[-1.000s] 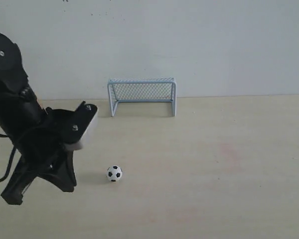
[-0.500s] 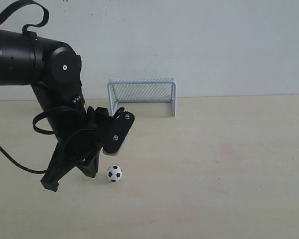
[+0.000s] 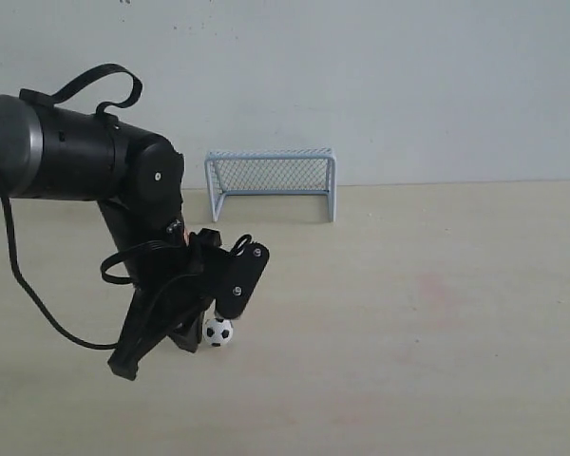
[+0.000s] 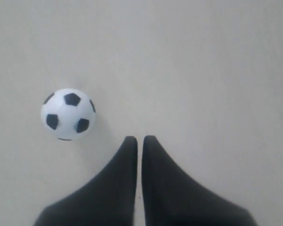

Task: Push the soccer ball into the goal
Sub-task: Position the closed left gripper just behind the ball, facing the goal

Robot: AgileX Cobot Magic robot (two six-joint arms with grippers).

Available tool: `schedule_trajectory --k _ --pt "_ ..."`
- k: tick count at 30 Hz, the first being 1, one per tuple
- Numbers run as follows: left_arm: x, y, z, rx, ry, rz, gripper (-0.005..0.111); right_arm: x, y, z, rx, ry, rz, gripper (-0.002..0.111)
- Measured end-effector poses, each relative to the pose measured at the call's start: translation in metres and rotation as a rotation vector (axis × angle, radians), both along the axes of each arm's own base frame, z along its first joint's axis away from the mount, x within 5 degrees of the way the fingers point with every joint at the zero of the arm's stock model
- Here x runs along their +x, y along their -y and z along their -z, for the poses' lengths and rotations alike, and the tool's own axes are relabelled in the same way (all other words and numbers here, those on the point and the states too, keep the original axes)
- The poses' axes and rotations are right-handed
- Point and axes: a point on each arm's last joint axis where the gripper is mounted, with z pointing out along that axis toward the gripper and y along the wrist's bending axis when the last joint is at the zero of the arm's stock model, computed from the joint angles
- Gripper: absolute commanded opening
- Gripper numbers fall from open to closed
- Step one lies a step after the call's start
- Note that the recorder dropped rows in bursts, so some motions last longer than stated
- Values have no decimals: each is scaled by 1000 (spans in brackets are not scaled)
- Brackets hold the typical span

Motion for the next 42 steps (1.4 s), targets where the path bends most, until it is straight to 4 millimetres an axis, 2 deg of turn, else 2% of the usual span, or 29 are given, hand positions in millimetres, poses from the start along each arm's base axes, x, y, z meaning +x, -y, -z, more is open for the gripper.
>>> schedule_trajectory --k 17,23,31,42 --pt "10 7 28 -12 -39 -10 4 0 0 0 0 0 0 0" --pt "11 9 30 -24 -45 -19 4 0 0 0 0 0 0 0" --pt "1 8 30 -14 -160 -31 4 0 0 0 0 0 0 0" --pt "3 9 30 -31 -144 -33 4 0 0 0 0 0 0 0"
